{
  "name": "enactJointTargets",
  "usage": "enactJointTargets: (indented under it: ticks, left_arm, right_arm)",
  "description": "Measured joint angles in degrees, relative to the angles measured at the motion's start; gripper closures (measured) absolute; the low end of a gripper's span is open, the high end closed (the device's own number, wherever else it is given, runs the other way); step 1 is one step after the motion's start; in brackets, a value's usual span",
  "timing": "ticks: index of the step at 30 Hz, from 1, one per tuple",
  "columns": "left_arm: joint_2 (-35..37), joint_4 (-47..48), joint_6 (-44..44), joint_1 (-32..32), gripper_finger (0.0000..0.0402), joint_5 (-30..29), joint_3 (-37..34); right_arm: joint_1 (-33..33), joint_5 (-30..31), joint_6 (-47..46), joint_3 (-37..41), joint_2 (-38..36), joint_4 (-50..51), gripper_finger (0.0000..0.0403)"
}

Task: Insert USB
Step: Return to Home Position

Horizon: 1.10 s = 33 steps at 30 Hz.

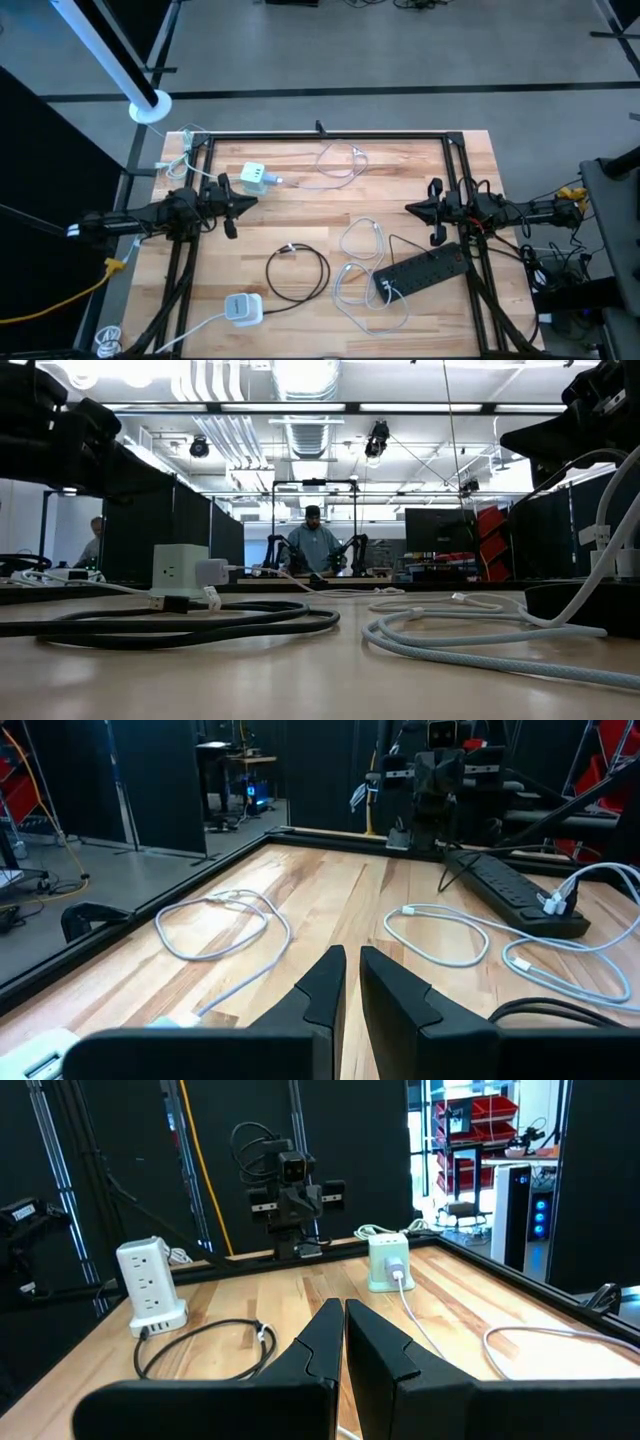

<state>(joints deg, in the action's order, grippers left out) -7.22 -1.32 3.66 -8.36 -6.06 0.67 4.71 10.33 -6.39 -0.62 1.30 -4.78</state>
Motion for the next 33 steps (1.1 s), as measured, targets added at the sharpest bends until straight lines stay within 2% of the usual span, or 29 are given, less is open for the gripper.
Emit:
enactJointTargets:
  ticks: [33]
  left_arm:
    - [-0.57,0.07,0.02,0.00,0.0379,0.04,0.04]
  right_arm:
    - [-0.02,-0.02,-1.07,0.00,0.00,-0.09,0.0403]
